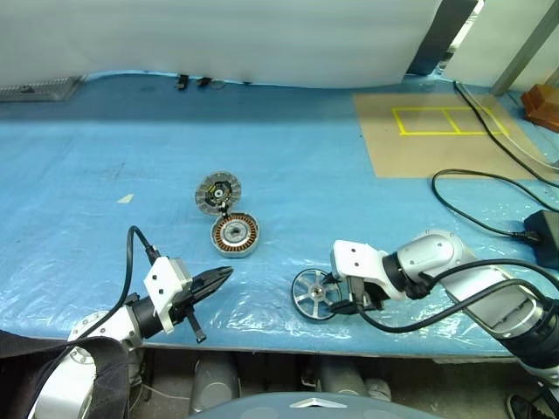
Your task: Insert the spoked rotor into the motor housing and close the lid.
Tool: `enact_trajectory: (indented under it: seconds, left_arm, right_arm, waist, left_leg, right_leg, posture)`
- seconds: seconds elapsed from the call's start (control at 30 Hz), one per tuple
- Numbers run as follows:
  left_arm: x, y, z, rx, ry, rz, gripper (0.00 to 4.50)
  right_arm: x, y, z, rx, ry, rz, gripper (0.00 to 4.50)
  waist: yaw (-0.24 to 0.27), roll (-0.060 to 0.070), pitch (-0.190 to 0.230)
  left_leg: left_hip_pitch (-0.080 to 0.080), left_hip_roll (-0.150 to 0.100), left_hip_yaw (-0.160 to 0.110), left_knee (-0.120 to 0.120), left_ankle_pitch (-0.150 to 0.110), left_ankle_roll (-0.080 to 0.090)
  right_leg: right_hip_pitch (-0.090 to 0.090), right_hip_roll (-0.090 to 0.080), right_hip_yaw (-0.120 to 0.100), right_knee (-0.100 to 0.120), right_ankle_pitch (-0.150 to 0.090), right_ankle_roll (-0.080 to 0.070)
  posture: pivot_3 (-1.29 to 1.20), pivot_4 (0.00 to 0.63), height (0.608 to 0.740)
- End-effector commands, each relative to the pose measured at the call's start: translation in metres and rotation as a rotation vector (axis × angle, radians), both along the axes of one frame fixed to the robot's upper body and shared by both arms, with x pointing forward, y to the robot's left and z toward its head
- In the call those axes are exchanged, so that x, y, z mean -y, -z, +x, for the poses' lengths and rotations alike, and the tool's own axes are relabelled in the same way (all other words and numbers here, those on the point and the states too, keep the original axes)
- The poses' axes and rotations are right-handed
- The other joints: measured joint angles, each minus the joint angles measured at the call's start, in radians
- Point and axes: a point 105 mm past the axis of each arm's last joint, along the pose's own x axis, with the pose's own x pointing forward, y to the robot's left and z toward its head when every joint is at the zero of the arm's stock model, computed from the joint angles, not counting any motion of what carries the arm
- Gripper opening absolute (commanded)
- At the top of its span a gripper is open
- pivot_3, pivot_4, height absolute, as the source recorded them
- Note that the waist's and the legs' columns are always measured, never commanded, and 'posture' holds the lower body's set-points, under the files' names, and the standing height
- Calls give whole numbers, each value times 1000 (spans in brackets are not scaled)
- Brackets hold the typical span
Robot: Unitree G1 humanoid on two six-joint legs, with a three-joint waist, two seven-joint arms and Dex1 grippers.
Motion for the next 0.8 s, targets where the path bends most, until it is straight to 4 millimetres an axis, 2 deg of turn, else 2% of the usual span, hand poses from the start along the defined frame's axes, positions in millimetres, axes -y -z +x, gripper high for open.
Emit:
enact_trajectory:
  seconds: [0.03,0.5,0.8]
  left_arm:
    - [1,-6,-1,34,6,-1,0]
    - [1,-4,-2,30,7,2,0]
    - [1,-4,-3,28,1,0,0]
  right_arm:
    - [-5,-9,4,18,2,12,2438]
    - [-17,-23,-3,-30,-8,29,2438]
    - [-16,-16,-7,35,-101,-29,2438]
  waist:
    - [2,0,0]
    - [2,0,0]
    - [3,1,0]
  left_leg:
    - [0,0,0,0,0,0]
    - [1,0,0,0,0,0]
    - [2,0,0,1,0,0]
  right_leg:
    - [0,0,0,0,0,0]
    - [0,0,0,1,2,-4]
    - [0,0,0,1,2,-3]
  posture:
    - [0,150,740]
    - [0,150,740]
    - [0,150,740]
